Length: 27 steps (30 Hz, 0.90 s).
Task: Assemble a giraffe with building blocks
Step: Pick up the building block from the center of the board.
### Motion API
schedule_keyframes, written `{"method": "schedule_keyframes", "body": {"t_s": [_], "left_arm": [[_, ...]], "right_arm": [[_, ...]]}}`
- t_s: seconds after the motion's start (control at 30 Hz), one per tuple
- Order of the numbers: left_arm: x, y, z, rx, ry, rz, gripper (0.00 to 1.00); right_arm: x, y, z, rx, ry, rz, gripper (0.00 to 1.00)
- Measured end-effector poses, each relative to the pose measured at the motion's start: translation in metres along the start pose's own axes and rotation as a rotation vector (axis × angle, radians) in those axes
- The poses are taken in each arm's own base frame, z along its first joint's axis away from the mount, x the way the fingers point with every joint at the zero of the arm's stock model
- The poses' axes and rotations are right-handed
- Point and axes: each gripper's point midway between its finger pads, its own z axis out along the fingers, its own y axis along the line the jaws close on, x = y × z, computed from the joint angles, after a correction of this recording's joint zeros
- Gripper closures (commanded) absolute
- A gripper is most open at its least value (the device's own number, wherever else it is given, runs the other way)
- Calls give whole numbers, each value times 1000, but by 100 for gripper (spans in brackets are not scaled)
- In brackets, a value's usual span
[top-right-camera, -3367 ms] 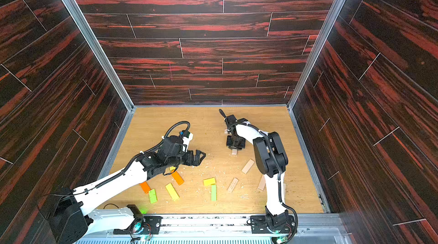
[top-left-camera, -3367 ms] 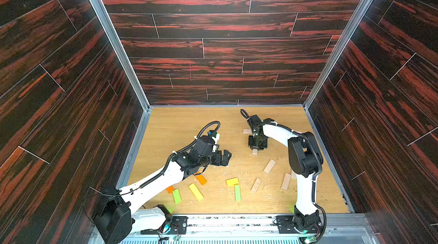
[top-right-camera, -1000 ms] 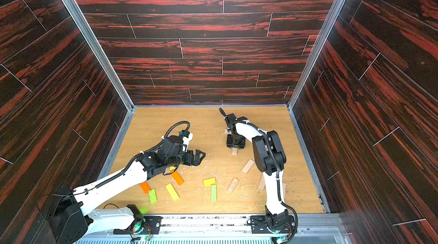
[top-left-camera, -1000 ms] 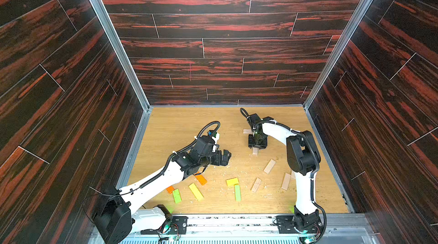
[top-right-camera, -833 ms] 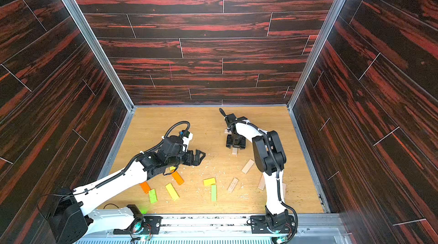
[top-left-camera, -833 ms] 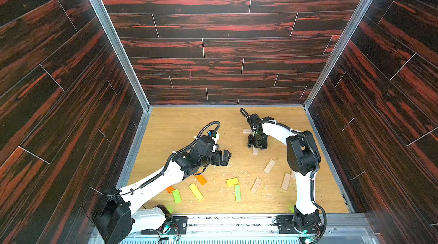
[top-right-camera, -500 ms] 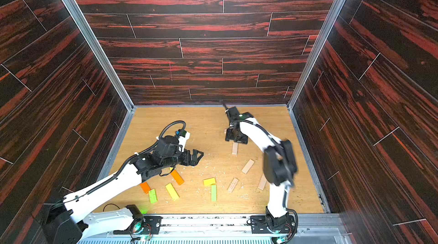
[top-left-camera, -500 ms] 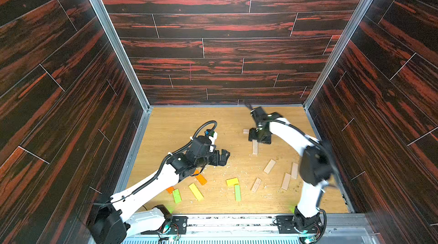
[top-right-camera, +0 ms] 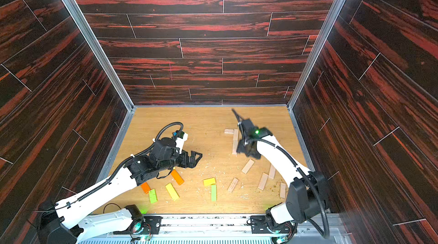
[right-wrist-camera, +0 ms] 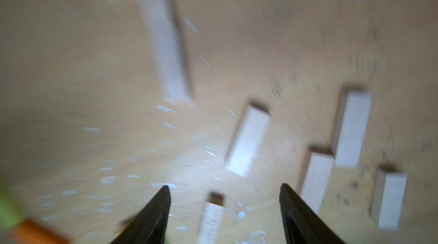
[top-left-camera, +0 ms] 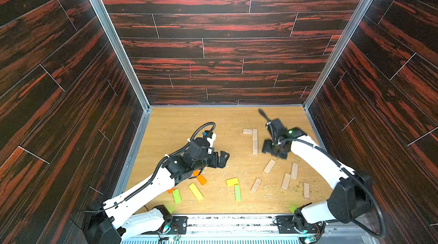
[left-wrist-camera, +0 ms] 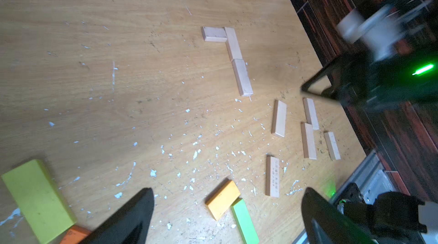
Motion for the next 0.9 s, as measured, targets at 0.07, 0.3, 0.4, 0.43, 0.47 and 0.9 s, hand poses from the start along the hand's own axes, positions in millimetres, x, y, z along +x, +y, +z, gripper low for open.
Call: {"method": "schedule_keyframes", "body": {"t_s": [0.07, 0.3, 0.4, 0.43, 0.47, 0.9], "left_arm": [[4, -1, 3, -1, 11, 1, 0], [12, 3, 9, -13, 33, 3, 0], [11, 3, 9, -12, 32, 3, 0], [12, 3, 9, -11, 32, 3, 0], [12, 3, 10, -12, 33, 3, 0], [18, -1, 23, 18, 62, -1, 0]], "right_arm": [[11, -7, 12, 16, 32, 18, 27], [26, -7, 35, -6, 63, 84, 26], [27, -7, 42, -10, 68, 108, 26], [27, -6, 45, -10, 71, 114, 26], [27, -6, 48, -9, 72, 118, 27], [39, -15, 86, 20, 132, 160, 37]]}}
